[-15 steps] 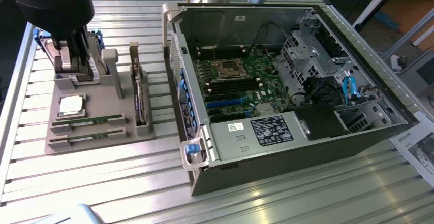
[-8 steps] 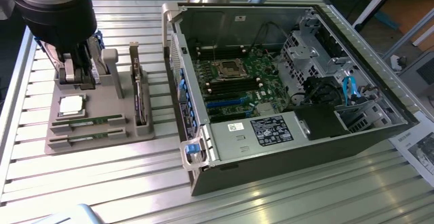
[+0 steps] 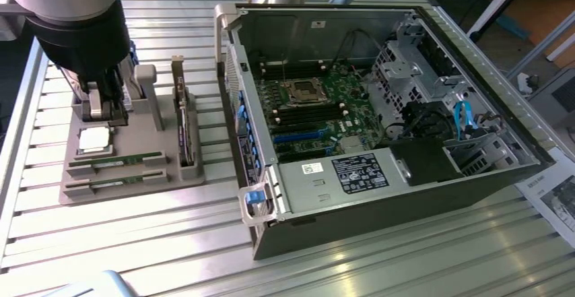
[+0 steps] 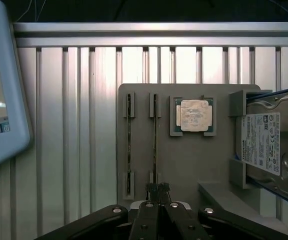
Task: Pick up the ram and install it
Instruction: 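Pick up the ram and move it above insertion slot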
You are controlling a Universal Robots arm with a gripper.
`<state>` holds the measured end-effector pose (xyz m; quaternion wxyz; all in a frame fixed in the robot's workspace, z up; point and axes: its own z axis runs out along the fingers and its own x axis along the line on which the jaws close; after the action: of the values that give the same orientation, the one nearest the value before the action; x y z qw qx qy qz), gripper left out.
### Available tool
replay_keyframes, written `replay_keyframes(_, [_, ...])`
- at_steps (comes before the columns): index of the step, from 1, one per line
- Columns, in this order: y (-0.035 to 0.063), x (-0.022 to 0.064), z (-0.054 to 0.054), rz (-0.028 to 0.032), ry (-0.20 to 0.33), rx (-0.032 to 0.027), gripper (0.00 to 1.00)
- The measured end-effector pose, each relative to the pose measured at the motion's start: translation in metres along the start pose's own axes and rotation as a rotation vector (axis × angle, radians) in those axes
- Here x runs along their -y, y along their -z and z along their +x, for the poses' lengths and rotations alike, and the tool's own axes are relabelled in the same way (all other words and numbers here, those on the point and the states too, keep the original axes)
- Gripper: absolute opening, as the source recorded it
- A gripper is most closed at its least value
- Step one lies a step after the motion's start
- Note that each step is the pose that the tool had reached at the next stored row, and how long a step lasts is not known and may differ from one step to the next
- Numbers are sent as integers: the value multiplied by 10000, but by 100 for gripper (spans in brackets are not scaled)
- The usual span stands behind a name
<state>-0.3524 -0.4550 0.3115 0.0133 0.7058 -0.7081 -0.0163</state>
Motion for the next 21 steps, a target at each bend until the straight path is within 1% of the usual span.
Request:
replay_keyframes(10, [-40, 1, 14, 0, 0, 0, 10])
replay_keyframes(15, [-44, 0, 21, 2, 1, 1, 10])
replay_keyframes(16, [-44, -1, 22, 1, 0, 0, 11])
replay_keyframes(17, [-44, -1, 22, 1, 0, 1, 17])
replay_keyframes(21, [-43, -1, 23, 0, -1, 0, 17])
